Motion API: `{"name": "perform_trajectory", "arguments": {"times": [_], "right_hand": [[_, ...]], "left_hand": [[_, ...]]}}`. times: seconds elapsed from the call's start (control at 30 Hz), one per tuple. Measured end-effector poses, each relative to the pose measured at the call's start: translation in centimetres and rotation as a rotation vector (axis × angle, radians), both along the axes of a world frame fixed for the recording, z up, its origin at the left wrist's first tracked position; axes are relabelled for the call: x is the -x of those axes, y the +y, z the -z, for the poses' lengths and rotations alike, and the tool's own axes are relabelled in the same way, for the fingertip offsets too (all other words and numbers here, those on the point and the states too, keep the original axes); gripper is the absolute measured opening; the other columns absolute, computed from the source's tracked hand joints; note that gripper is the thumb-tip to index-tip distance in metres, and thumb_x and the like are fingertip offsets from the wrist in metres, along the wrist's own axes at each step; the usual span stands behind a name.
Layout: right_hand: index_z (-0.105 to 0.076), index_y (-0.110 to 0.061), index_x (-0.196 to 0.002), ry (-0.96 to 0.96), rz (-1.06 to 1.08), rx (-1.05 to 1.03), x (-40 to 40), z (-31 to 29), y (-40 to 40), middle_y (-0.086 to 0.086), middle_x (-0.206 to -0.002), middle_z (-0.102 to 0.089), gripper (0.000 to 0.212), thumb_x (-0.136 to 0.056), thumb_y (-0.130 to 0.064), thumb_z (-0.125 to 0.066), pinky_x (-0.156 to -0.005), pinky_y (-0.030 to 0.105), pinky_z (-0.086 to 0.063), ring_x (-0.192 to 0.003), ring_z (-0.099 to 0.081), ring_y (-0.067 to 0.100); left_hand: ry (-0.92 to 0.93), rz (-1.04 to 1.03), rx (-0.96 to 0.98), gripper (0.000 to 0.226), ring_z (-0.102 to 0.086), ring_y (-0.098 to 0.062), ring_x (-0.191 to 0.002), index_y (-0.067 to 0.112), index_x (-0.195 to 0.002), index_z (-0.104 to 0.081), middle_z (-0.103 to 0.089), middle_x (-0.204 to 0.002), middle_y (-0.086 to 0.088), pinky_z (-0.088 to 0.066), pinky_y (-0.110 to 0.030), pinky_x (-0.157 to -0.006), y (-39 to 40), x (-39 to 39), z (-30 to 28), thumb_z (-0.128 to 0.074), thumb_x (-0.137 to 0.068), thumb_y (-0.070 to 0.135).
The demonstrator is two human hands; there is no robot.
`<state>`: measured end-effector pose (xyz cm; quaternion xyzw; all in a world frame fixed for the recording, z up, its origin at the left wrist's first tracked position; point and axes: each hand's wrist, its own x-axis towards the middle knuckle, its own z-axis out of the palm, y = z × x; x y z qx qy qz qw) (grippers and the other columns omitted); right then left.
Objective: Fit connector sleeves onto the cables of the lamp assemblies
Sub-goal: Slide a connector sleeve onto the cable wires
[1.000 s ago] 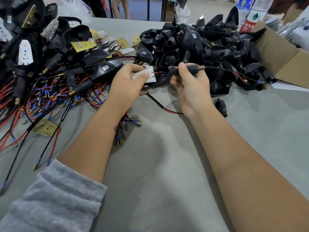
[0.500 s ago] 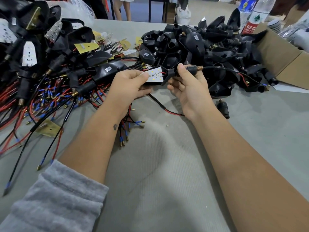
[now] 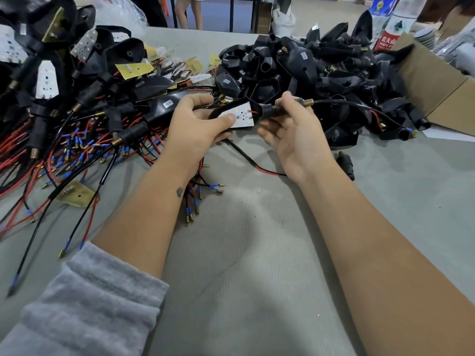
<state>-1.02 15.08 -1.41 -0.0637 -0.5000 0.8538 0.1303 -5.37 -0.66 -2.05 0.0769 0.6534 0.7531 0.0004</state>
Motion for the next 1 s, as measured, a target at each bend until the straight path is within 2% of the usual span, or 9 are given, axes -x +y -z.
{"name": "perform_trajectory", "arguments": {"times": [0.1,0.17,0.23,0.37,0.47,0.6,0.77,0.87,1.0], "right_hand": [[-0.063,-0.01,-0.097,-0.048,-0.04,0.024,0.0,-0.3,0.3,0.009,-0.091,-0.068,0.053,-0.104,-0.047,-0.025,-0.066,0.029,-0.056,-0.07,-0.065,0.018],[-0.067,-0.007,-0.101,-0.05,-0.018,0.008,0.1,-0.1,0.3,0.006,-0.084,-0.065,0.06,-0.105,-0.046,-0.021,-0.062,0.026,-0.053,-0.065,-0.058,0.014],[-0.069,-0.006,-0.102,-0.047,0.026,-0.011,0.1,0.1,0.1,0.0,-0.067,-0.054,0.052,-0.107,-0.038,-0.028,-0.057,0.023,-0.046,-0.057,-0.045,0.009],[-0.068,-0.008,-0.1,-0.035,0.116,-0.057,0.1,0.0,-0.2,-0.001,-0.067,-0.042,0.028,-0.103,-0.025,-0.046,-0.055,0.023,-0.04,-0.055,-0.039,0.008],[-0.069,-0.009,-0.093,-0.014,0.159,-0.054,0.0,-0.2,-0.3,-0.005,-0.066,-0.045,0.02,-0.1,-0.02,-0.054,-0.054,0.022,-0.042,-0.055,-0.04,0.007],[-0.061,-0.007,-0.089,0.001,0.199,0.026,-0.1,-0.3,-0.4,0.003,-0.068,-0.052,0.014,-0.099,-0.014,-0.055,-0.058,0.025,-0.049,-0.057,-0.049,0.012],[-0.061,-0.007,-0.084,0.043,0.385,-0.068,-0.1,-0.3,-0.3,0.001,-0.067,-0.057,0.01,-0.09,0.0,-0.065,-0.07,0.027,-0.054,-0.06,-0.056,0.01],[-0.06,-0.004,-0.086,0.081,0.365,-0.032,-0.2,-0.2,-0.1,0.006,-0.07,-0.061,0.01,-0.089,0.004,-0.064,-0.071,0.029,-0.057,-0.065,-0.062,0.014],[-0.058,0.001,-0.093,0.092,0.323,-0.021,-0.2,0.0,0.0,0.011,-0.072,-0.066,0.003,-0.092,0.004,-0.059,-0.072,0.031,-0.06,-0.068,-0.069,0.018]], "left_hand": [[0.01,0.047,-0.009,0.021,-0.072,-0.013,-0.089,0.013,-0.105,-0.064,-0.073,-0.098,-0.003,-0.054,-0.02,-0.073,0.0,0.0,-0.2,-0.069,-0.087,0.003],[-0.009,0.045,-0.088,0.014,-0.072,-0.015,-0.09,0.013,-0.099,-0.069,-0.075,-0.092,-0.002,-0.055,-0.023,-0.077,-0.2,0.0,-0.3,-0.066,-0.089,0.003],[-0.058,0.027,-0.16,0.013,-0.072,-0.015,-0.088,0.013,-0.099,-0.07,-0.075,-0.093,-0.002,-0.056,-0.023,-0.072,-0.6,0.0,-0.4,-0.065,-0.09,0.005],[-0.134,-0.011,-0.265,0.014,-0.074,-0.024,-0.087,0.013,-0.103,-0.067,-0.073,-0.1,-0.01,-0.058,-0.028,-0.067,-1.0,0.0,-0.6,-0.063,-0.092,0.005],[-0.119,-0.065,-0.273,0.013,-0.073,-0.023,-0.082,0.014,-0.099,-0.067,-0.072,-0.098,-0.01,-0.058,-0.028,-0.067,-0.9,0.0,-0.7,-0.062,-0.093,0.004],[-0.118,-0.098,-0.282,0.014,-0.072,-0.022,-0.08,0.015,-0.096,-0.067,-0.071,-0.104,-0.014,-0.057,-0.027,-0.066,-1.0,0.1,-0.7,-0.065,-0.09,0.002],[-0.133,-0.129,-0.265,0.015,-0.073,-0.023,-0.08,0.015,-0.095,-0.068,-0.071,-0.1,-0.013,-0.057,-0.028,-0.066,-1.1,0.4,-0.5,-0.066,-0.088,0.002],[-0.145,-0.13,-0.268,0.015,-0.073,-0.023,-0.081,0.014,-0.098,-0.068,-0.071,-0.103,-0.015,-0.057,-0.028,-0.066,-1.2,0.5,-0.5,-0.066,-0.088,0.002],[-0.151,-0.124,-0.299,0.014,-0.072,-0.021,-0.077,0.012,-0.099,-0.067,-0.072,-0.095,-0.011,-0.057,-0.028,-0.066,-1.2,0.6,-0.4,-0.065,-0.089,0.002]]}}
